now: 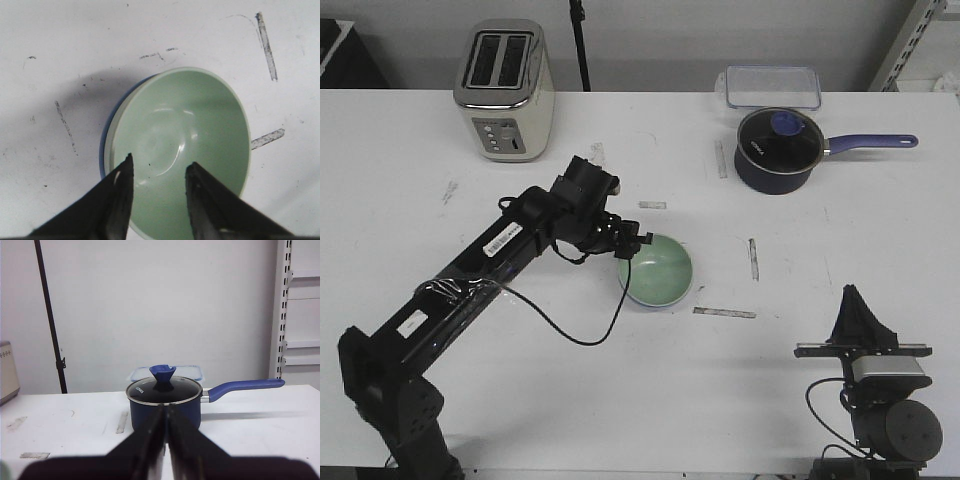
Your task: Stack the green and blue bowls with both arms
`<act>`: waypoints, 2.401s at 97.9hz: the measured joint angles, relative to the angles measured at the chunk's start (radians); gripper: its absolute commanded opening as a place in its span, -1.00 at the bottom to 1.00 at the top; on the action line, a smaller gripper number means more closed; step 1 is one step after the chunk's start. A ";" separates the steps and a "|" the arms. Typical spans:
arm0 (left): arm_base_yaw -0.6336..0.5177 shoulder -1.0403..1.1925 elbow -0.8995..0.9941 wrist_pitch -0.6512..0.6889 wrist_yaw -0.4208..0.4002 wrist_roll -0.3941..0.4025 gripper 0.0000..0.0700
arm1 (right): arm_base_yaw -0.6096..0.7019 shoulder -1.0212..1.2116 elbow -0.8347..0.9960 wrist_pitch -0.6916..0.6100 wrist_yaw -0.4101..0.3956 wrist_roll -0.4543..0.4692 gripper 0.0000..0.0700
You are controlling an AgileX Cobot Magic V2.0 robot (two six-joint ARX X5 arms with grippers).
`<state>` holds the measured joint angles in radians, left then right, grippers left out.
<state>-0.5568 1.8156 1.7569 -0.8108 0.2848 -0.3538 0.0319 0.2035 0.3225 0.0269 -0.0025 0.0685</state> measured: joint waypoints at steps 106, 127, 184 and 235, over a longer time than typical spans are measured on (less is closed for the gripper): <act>0.475 -1.017 -1.156 0.911 -0.202 0.320 -1.00 | 0.000 0.000 0.000 0.000 0.000 0.000 -0.99; 0.542 -1.199 -1.296 0.916 -0.214 0.331 -1.00 | 0.000 0.000 0.000 0.000 0.000 0.000 -0.99; 0.561 -1.543 -1.401 0.781 -0.216 0.337 -1.00 | 0.000 0.000 0.000 0.000 0.000 0.000 -0.99; 0.506 -1.614 -1.475 0.819 -0.283 0.339 -1.00 | 0.000 0.000 0.000 0.000 0.000 0.000 -0.99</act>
<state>-0.0509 0.2012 0.2821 0.0078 0.0013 -0.0147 0.0319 0.2035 0.3225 0.0273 -0.0021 0.0689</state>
